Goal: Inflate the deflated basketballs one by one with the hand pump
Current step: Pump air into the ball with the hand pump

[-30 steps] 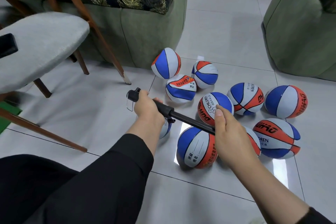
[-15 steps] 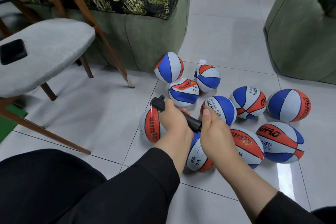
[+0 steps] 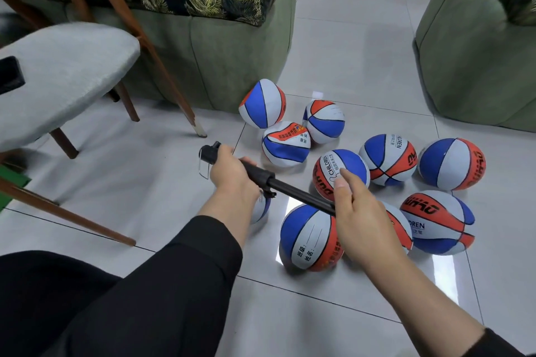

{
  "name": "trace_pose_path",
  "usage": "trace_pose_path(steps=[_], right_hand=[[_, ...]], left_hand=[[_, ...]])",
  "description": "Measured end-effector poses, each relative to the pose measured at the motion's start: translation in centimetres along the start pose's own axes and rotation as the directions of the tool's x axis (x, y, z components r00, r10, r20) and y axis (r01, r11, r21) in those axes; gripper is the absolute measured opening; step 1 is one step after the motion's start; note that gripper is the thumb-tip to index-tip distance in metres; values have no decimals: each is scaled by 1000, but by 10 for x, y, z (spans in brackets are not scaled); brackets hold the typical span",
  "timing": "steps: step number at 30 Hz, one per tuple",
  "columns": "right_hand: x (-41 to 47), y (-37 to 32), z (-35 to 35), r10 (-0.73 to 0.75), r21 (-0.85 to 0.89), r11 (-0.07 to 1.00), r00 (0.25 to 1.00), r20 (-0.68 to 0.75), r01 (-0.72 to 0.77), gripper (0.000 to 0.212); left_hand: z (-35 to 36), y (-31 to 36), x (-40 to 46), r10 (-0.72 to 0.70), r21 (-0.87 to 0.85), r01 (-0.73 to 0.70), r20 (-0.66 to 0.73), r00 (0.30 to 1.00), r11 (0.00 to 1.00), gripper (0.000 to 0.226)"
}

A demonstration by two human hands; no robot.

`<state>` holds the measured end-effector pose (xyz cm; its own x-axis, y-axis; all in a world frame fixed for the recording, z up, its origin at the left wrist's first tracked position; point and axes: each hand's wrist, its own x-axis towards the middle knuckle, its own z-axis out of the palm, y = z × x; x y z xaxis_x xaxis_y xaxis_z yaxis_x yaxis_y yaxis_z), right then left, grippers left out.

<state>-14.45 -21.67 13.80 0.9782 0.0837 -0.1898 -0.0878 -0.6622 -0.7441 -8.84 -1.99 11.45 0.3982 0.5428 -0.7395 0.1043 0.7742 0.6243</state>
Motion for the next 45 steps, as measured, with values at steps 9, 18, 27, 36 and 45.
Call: trace_pose_path(steps=[9, 18, 27, 36, 45], right_hand=[[8, -5, 13, 40, 41, 998, 999, -8, -39, 49], [14, -13, 30, 22, 71, 997, 1000, 14, -23, 47], [6, 5, 18, 25, 27, 999, 1000, 12, -25, 51], [7, 14, 6, 10, 28, 1000, 1000, -10, -10, 46], [11, 2, 23, 18, 41, 999, 1000, -10, -18, 50]], left_hand=[[6, -30, -18, -36, 6, 35, 46, 998, 999, 17], [8, -56, -33, 8, 56, -13, 92, 996, 998, 18], [-1, -20, -8, -23, 50, 22, 13, 1000, 999, 15], [-3, 3, 11, 7, -30, -7, -16, 1000, 1000, 11], [7, -29, -13, -27, -16, 29, 91, 995, 999, 14]])
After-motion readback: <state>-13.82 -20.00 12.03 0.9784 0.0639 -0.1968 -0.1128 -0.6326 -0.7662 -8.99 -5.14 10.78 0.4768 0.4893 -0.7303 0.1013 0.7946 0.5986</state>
